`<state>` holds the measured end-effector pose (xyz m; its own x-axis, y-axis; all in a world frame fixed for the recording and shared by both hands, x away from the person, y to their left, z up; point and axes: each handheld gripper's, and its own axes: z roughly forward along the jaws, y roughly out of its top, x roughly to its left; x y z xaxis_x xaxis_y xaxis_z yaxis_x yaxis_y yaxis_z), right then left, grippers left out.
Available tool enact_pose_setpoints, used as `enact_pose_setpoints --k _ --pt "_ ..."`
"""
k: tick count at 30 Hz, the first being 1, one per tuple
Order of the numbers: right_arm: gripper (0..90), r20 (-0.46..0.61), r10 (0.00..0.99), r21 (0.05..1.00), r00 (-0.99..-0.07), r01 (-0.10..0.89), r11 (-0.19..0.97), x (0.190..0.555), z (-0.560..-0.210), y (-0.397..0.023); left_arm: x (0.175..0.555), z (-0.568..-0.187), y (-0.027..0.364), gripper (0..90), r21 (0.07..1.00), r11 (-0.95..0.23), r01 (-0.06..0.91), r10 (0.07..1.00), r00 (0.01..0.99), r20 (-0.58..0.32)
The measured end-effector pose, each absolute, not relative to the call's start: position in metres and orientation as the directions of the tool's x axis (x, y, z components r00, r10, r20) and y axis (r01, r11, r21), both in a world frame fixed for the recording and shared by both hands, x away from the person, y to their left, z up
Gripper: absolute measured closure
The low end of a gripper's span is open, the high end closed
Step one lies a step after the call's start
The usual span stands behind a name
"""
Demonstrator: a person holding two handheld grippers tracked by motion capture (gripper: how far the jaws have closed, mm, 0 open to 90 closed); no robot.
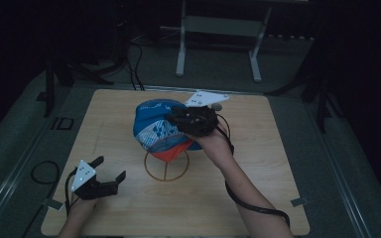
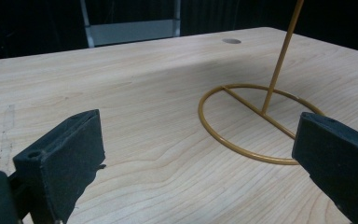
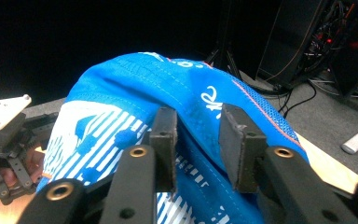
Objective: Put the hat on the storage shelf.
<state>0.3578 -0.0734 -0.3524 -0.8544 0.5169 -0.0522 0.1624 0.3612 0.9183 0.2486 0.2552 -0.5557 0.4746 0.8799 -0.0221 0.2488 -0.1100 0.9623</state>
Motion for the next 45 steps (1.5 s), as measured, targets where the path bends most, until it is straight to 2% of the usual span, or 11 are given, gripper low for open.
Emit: enact_pose_setpoints --k 24,35,45 --pt "61.3 0.046 0.554 0.908 -0.832 0.266 0.324 0.369 -0.383 -0.106 0.249 -0.558 0.252 2.7 0.96 -0.128 0.251 0.872 0.489 -0.012" --pt "48.9 0.062 0.545 0.923 -0.836 0.256 0.287 0.364 -0.377 -0.118 0.248 -0.559 0.252 2.7 0.961 -0.122 0.25 0.873 0.488 -0.017" --pt "31.4 0.072 0.5 0.92 -0.863 0.251 0.301 0.357 -0.38 -0.126 0.249 -0.559 0.252 2.7 0.96 -0.124 0.252 0.87 0.492 -0.017"
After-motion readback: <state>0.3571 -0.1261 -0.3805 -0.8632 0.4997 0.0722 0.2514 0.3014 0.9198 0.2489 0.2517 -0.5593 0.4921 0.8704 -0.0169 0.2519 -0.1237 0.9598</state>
